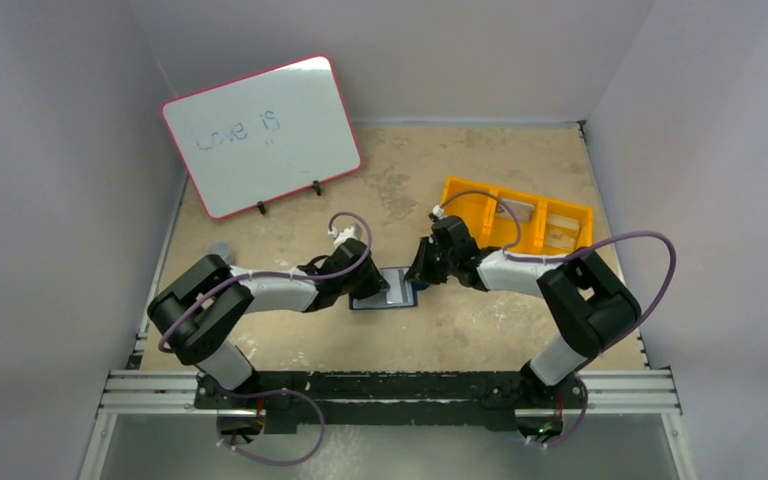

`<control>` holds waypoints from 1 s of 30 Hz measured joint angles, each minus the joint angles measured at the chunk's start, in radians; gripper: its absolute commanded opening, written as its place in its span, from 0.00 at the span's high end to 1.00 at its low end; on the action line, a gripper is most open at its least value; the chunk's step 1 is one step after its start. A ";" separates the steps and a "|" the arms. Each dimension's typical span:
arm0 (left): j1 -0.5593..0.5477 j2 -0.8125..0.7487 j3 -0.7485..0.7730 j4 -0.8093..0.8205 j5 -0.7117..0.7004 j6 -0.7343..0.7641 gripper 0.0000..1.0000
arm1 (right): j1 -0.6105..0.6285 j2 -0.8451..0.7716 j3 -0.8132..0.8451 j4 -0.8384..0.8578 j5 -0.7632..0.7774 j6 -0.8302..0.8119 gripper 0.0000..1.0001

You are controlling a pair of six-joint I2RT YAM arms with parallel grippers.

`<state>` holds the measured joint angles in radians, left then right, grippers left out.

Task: Take the credit cards out of the card holder
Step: Remove the credit card from the card holder.

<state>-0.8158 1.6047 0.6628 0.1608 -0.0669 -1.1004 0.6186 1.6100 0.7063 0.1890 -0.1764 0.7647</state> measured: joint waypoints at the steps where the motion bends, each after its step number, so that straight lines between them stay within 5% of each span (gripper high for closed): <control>1: 0.000 -0.003 -0.008 0.011 -0.001 -0.008 0.92 | -0.002 0.001 0.000 0.003 0.000 0.000 0.90; 6: 0.000 -0.013 -0.040 0.053 -0.016 -0.045 1.00 | -0.004 0.009 0.000 0.017 -0.004 -0.001 0.89; 20: -0.001 -0.059 -0.050 0.021 -0.053 -0.056 1.00 | -0.003 0.017 0.000 0.042 -0.010 0.002 0.79; 30: -0.003 -0.089 -0.027 -0.067 -0.079 -0.003 1.00 | -0.002 0.015 0.000 0.040 -0.009 -0.007 0.82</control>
<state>-0.8185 1.5158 0.6361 0.0937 -0.1455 -1.1038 0.6170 1.6249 0.7067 0.2287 -0.1852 0.7574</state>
